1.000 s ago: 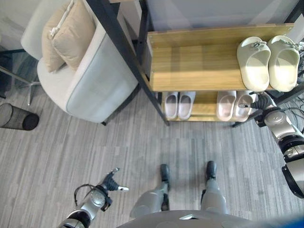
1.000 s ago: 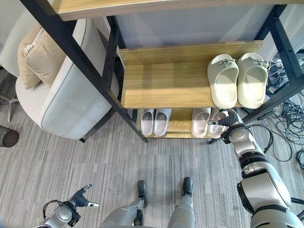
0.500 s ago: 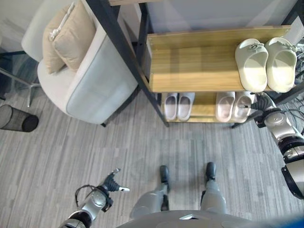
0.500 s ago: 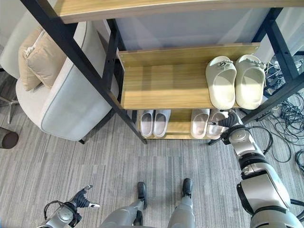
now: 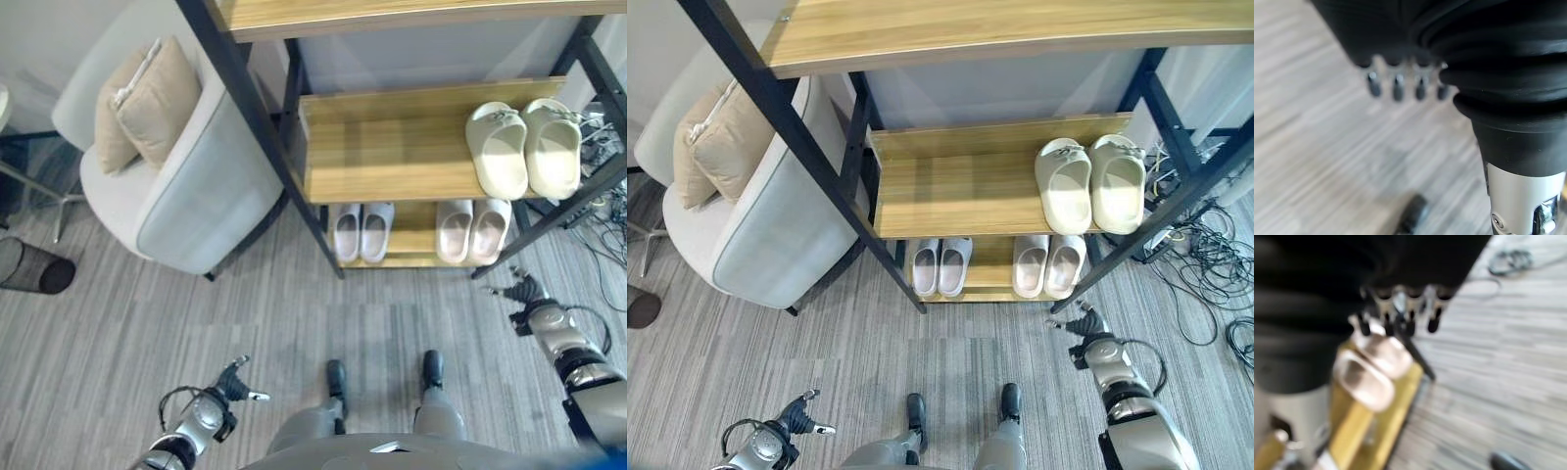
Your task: Arrange the slippers neatly on the shoe rack.
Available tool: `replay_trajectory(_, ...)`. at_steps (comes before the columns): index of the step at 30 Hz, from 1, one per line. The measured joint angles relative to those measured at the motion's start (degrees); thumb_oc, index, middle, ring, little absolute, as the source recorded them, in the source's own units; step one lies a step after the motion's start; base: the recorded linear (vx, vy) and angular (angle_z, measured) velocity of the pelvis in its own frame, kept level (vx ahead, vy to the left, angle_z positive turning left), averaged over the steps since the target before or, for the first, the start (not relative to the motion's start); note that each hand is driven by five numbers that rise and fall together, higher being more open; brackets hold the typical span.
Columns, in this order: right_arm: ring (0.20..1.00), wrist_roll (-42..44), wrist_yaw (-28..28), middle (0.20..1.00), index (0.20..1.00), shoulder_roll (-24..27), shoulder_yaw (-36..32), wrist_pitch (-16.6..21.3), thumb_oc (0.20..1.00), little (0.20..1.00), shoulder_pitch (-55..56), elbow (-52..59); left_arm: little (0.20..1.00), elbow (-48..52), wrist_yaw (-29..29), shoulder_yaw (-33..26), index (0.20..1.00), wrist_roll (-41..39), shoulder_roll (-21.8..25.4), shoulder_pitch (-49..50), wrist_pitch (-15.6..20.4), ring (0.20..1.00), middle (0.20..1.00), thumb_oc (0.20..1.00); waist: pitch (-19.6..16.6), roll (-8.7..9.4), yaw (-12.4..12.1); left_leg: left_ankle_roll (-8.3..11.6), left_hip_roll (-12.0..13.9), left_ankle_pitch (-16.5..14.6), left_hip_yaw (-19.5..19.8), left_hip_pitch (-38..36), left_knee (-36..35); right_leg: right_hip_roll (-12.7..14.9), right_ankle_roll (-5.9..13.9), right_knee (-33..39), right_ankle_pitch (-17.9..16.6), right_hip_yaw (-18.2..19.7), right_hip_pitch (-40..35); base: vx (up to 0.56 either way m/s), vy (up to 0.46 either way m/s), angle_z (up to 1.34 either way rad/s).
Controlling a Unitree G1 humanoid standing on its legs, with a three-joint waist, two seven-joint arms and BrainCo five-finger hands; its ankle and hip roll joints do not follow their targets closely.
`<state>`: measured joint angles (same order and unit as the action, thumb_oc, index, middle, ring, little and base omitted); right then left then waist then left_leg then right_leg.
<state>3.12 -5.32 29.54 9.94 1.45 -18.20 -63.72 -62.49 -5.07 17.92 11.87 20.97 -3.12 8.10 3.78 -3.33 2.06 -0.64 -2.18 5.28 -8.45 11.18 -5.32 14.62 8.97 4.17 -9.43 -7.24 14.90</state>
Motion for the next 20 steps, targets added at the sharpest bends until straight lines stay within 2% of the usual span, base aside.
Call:
replay_trajectory(4, 1.0, 0.1, -0.1, 1.0, 1.0, -2.1, -2.7, 0.2, 1.0, 1.0, 5.8, -1.7, 1.0, -2.1, 0.1, -0.6, 1.0, -0.1, -1.6, -0.3, -0.4, 1.0, 1.0, 1.0, -1.6, 0.11, 0.7, 0.36, 0.3, -0.5, 0.1, -1.0, 0.0, -0.2, -0.13, 0.5, 0.1, -0.1, -1.4, 0.05, -0.037, 0.01)
replay_trajectory(5, 1.0, 1.4, 0.0, 1.0, 1.0, -5.0, -5.8, 0.1, 1.0, 1.0, 9.5, -4.9, 1.0, -3.9, 0.2, -1.1, 1.0, -1.4, -3.2, 0.1, -0.8, 1.0, 1.0, 1.0, -2.5, 0.63, 0.8, 0.64, 0.7, -1.0, 0.2, -2.9, -0.1, -0.6, -0.4, 1.0, 0.5, -0.8, -3.5, 0.03, -0.026, 0.0)
replay_trajectory(8, 1.0, 2.5, 0.2, 1.0, 1.0, -7.4, -7.0, -0.3, 1.0, 1.0, 14.2, -6.7, 1.0, -4.4, 0.5, -1.0, 1.0, -2.3, -4.4, 2.0, -1.4, 1.0, 1.0, 1.0, -4.1, 1.57, 2.3, 1.02, 1.2, -1.7, 0.0, -4.4, -0.3, -0.9, -0.22, 1.0, 1.1, -1.0, -4.9, 0.05, -0.037, -0.04)
replay_trajectory(10, 1.0, 5.7, 0.3, 1.0, 1.0, -10.6, -11.9, 0.1, 1.0, 1.0, 19.5, -7.5, 1.0, -4.3, 1.1, -1.2, 1.0, -3.7, -5.9, 3.5, -1.4, 1.0, 1.0, 1.0, -6.3, 2.82, 1.9, 1.34, 1.5, -2.1, 0.1, -5.2, -0.3, -1.4, -0.58, 1.0, 1.6, -1.3, -5.7, 0.03, -0.039, 0.0)
replay_trajectory(12, 1.0, 7.4, 0.5, 1.0, 1.0, -13.9, -11.6, 0.5, 1.0, 1.0, 24.6, -7.7, 1.0, -4.6, 1.6, -2.3, 1.0, -4.6, -7.0, 5.5, -1.5, 1.0, 1.0, 1.0, -6.9, 4.06, 2.9, 1.49, 2.0, -2.2, -0.2, -6.5, -0.3, -1.8, -0.7, 1.0, 1.8, -1.3, -6.9, 0.02, -0.047, -0.06)
replay_trajectory(13, 1.0, 8.1, 0.9, 1.0, 1.0, -16.6, -11.1, 0.6, 1.0, 1.0, 27.1, -8.3, 1.0, -4.5, 2.2, -2.3, 1.0, -4.7, -7.5, 6.6, -1.4, 1.0, 1.0, 1.0, -7.6, 4.75, 2.5, 1.76, 2.3, -2.6, -0.1, -7.6, -0.3, -2.2, -0.91, 1.0, 2.3, -1.4, -7.7, -0.01, -0.03, -0.12)
replay_trajectory(14, 1.0, 8.4, 1.7, 1.0, 1.0, -18.6, -8.6, -0.1, 1.0, 1.0, 28.6, -11.1, 1.0, -5.8, 2.6, -2.4, 1.0, -6.1, -7.2, 7.6, -1.4, 1.0, 1.0, 1.0, -8.2, 4.95, 2.7, 1.78, 2.7, -3.2, -0.4, -8.5, -0.3, -2.4, -0.84, 1.0, 2.7, -1.1, -8.4, 0.0, -0.017, -0.09)
replay_trajectory(20, 1.0, 8.3, 3.9, 1.0, 1.0, -18.7, -7.5, -1.0, 1.0, 1.0, 29.4, -13.2, 1.0, -8.6, 3.1, -2.7, 1.0, -6.3, -7.0, 8.0, -1.9, 1.0, 1.0, 1.0, -8.9, 5.43, 3.0, 1.63, 2.7, -3.7, -1.0, -10.7, -0.3, -2.6, -1.0, 1.0, 3.1, -0.3, -10.2, -0.01, -0.006, -0.06)
